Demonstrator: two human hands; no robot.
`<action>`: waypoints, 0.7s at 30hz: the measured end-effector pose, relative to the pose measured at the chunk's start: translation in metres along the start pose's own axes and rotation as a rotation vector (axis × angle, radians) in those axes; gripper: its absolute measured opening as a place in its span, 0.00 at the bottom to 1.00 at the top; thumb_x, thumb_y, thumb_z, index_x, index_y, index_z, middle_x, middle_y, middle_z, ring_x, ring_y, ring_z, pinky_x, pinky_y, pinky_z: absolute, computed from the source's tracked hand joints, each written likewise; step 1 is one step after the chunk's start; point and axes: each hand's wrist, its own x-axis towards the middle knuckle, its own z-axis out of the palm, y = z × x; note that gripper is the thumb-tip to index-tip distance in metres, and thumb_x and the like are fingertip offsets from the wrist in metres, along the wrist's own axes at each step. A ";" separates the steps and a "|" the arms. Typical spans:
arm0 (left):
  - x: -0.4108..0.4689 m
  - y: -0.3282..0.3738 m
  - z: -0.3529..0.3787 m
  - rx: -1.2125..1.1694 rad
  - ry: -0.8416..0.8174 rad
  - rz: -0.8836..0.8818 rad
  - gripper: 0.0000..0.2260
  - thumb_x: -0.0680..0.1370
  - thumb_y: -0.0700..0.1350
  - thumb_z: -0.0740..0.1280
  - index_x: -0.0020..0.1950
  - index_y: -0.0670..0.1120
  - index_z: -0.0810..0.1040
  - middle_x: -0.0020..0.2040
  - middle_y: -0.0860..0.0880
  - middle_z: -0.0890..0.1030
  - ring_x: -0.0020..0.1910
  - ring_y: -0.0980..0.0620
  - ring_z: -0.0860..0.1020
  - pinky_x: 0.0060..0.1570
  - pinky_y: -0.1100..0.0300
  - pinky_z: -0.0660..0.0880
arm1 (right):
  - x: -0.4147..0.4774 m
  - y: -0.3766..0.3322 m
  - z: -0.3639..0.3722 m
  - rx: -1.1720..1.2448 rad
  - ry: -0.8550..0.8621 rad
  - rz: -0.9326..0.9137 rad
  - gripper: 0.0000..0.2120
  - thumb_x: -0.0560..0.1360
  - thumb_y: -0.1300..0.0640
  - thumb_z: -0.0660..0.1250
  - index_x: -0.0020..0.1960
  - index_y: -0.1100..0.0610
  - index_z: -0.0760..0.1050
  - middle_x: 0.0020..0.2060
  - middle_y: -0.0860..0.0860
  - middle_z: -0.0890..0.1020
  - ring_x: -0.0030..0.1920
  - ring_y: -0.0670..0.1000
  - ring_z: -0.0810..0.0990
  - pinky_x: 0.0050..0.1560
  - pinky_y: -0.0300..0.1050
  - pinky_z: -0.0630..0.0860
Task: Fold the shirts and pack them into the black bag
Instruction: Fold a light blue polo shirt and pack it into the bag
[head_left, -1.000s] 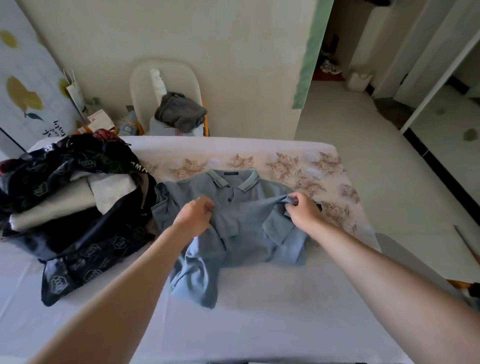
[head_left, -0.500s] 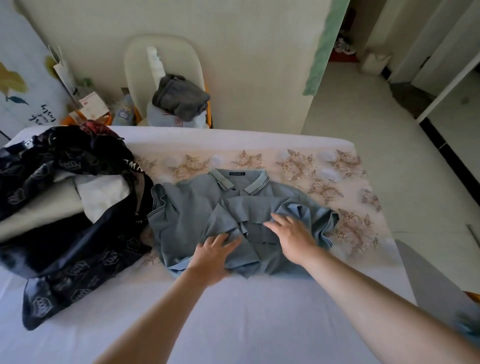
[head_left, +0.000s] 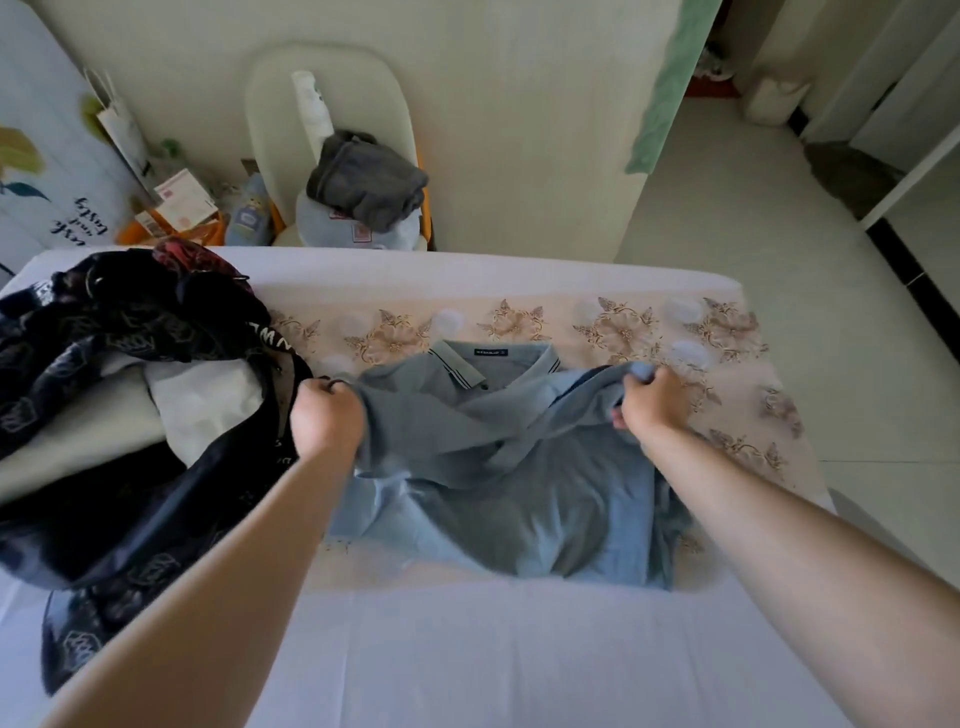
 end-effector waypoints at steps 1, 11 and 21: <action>0.011 -0.002 -0.003 -0.003 -0.021 -0.072 0.12 0.79 0.43 0.60 0.61 0.41 0.74 0.59 0.40 0.79 0.56 0.38 0.77 0.52 0.52 0.72 | 0.007 -0.003 0.001 0.070 0.034 0.062 0.10 0.75 0.45 0.60 0.51 0.50 0.69 0.47 0.54 0.82 0.40 0.58 0.84 0.42 0.56 0.82; -0.063 -0.062 0.039 0.388 -0.641 0.757 0.09 0.70 0.48 0.71 0.50 0.53 0.80 0.50 0.55 0.75 0.54 0.52 0.74 0.55 0.57 0.73 | -0.101 0.062 0.025 -0.468 -0.283 -0.790 0.27 0.70 0.56 0.71 0.68 0.51 0.70 0.75 0.56 0.64 0.72 0.59 0.67 0.69 0.58 0.69; -0.103 -0.088 0.047 0.603 -0.737 0.786 0.03 0.77 0.50 0.67 0.49 0.53 0.79 0.48 0.53 0.79 0.52 0.49 0.77 0.48 0.57 0.74 | -0.122 0.120 -0.027 -0.890 -0.471 -0.962 0.19 0.68 0.64 0.65 0.58 0.53 0.76 0.47 0.53 0.74 0.44 0.58 0.79 0.42 0.51 0.76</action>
